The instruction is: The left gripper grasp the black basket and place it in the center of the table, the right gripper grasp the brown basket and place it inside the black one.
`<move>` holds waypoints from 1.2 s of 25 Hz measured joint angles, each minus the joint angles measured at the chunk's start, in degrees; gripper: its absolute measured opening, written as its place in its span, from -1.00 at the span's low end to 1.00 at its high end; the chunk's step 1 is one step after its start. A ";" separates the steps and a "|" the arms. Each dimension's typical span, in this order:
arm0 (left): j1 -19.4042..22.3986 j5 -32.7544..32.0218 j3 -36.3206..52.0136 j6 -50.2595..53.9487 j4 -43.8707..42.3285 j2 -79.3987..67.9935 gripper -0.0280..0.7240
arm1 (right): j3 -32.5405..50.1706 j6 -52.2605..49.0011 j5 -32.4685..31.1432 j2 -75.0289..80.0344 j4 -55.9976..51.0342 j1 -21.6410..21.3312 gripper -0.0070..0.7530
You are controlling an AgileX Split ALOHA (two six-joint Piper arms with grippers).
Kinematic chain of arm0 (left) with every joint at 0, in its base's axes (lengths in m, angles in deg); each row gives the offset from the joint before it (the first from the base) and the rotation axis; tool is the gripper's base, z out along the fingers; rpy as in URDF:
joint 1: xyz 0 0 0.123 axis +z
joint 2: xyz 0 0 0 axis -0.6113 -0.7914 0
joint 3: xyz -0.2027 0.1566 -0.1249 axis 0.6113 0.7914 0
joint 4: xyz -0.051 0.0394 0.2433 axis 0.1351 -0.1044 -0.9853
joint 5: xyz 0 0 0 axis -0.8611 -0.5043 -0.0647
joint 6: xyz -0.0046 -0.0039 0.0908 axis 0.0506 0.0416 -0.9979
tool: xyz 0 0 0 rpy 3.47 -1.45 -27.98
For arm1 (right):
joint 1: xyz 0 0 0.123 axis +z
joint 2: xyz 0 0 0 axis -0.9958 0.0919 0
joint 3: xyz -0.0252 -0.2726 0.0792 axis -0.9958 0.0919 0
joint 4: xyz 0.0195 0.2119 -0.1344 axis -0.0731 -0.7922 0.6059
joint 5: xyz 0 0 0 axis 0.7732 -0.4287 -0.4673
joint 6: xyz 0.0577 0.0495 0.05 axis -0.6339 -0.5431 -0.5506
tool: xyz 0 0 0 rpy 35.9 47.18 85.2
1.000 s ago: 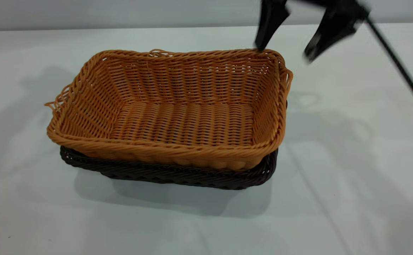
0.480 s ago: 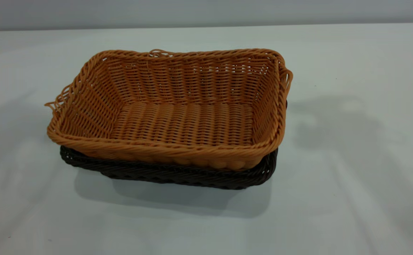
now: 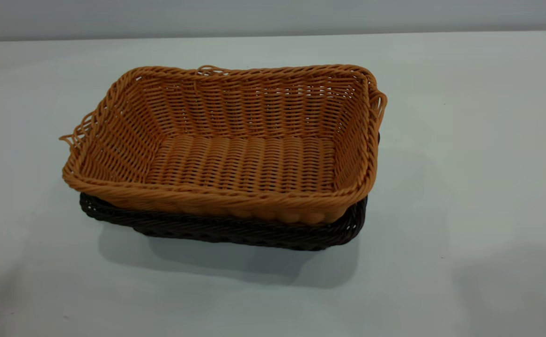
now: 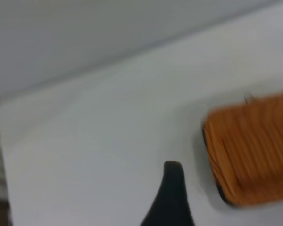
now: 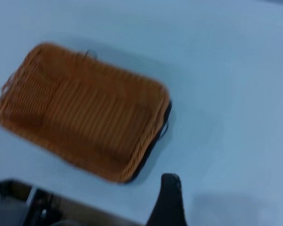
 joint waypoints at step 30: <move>0.00 0.18 53.59 3.74 3.75 57.30 0.63 | 48.97 9.43 5.38 -59.70 -3.17 0.00 0.50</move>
